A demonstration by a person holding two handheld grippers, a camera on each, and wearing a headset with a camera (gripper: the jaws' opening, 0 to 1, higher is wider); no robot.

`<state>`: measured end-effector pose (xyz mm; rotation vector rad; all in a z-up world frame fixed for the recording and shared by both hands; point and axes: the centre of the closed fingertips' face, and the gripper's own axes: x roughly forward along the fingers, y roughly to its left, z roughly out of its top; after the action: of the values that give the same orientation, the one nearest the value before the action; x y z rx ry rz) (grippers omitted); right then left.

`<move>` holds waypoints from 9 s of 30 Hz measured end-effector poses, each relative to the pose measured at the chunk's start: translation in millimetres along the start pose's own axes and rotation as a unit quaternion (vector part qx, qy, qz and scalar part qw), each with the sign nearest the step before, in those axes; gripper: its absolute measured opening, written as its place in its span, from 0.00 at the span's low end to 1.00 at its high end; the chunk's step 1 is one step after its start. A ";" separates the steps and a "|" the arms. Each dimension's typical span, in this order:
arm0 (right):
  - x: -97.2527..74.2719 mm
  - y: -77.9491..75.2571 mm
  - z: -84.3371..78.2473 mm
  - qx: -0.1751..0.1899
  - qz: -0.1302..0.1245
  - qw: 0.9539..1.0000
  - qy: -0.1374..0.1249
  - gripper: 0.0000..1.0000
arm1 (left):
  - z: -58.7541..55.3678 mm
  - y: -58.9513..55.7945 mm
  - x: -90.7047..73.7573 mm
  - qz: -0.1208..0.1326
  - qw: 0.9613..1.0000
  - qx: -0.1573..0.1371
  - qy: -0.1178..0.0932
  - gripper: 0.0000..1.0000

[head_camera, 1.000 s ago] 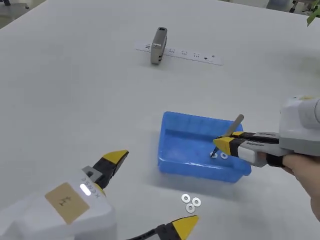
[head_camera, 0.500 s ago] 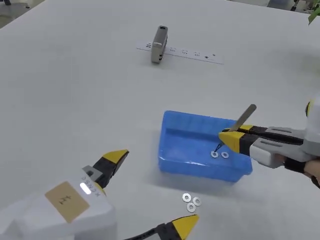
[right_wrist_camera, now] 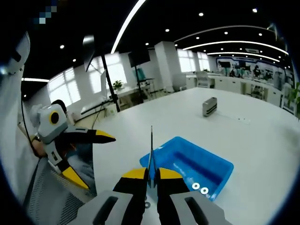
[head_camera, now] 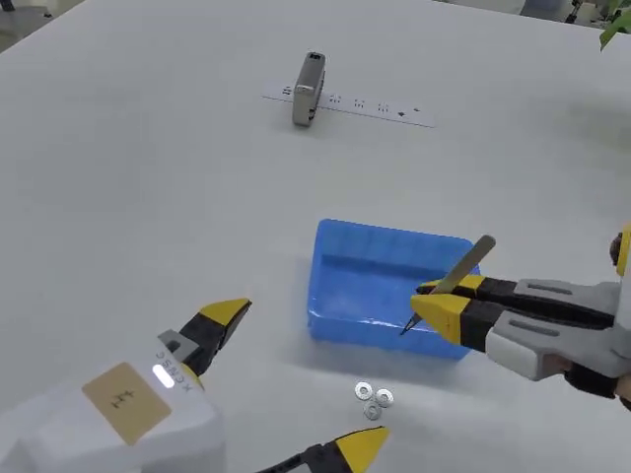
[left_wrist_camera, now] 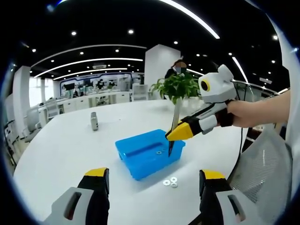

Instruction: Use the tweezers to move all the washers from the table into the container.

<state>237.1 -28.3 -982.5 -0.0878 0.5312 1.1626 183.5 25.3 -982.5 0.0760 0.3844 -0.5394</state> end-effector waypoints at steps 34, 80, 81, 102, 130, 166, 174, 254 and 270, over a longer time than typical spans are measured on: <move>23.3 28.4 -61.7 0.014 0.043 0.997 0.061 0.05 | -1.6 -1.2 0.0 -0.003 1.000 0.002 0.003 0.79; 4.1 13.5 20.5 -0.003 0.035 0.999 -0.027 0.04 | -1.8 -0.1 -0.3 -0.001 1.000 0.002 0.004 0.79; 3.3 10.0 22.4 0.003 0.031 0.999 -0.031 0.04 | -1.8 -0.1 -0.3 -0.001 1.000 0.003 0.004 0.79; 21.0 -63.0 1.7 0.074 -0.036 0.997 0.004 0.04 | -0.1 0.6 -1.0 0.002 1.000 -0.002 -0.001 0.79; 43.8 -77.0 -20.3 0.050 -0.037 0.996 0.057 0.04 | -2.4 -1.9 0.0 -0.004 1.000 -0.001 0.006 0.78; 2.8 -34.0 14.0 0.036 -0.022 0.999 -0.020 0.04 | -1.7 -1.4 -0.1 -0.004 1.000 -0.002 0.004 0.78; 0.1 -23.3 2.5 0.045 -0.012 0.999 -0.013 0.04 | -2.1 -1.5 0.1 -0.006 1.000 -0.002 0.004 0.78; 3.6 20.2 -0.7 -0.086 0.001 0.996 0.006 0.04 | -4.2 -4.1 0.8 -0.013 1.000 0.000 0.008 0.77; 11.7 -24.0 19.1 0.018 -0.032 0.999 -0.037 0.04 | -4.7 -4.7 1.1 -0.016 1.000 -0.002 0.009 0.77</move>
<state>268.5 -21.8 -975.9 -0.0307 0.4804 1.0894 180.3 21.5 -987.2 0.0703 0.4046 -0.5689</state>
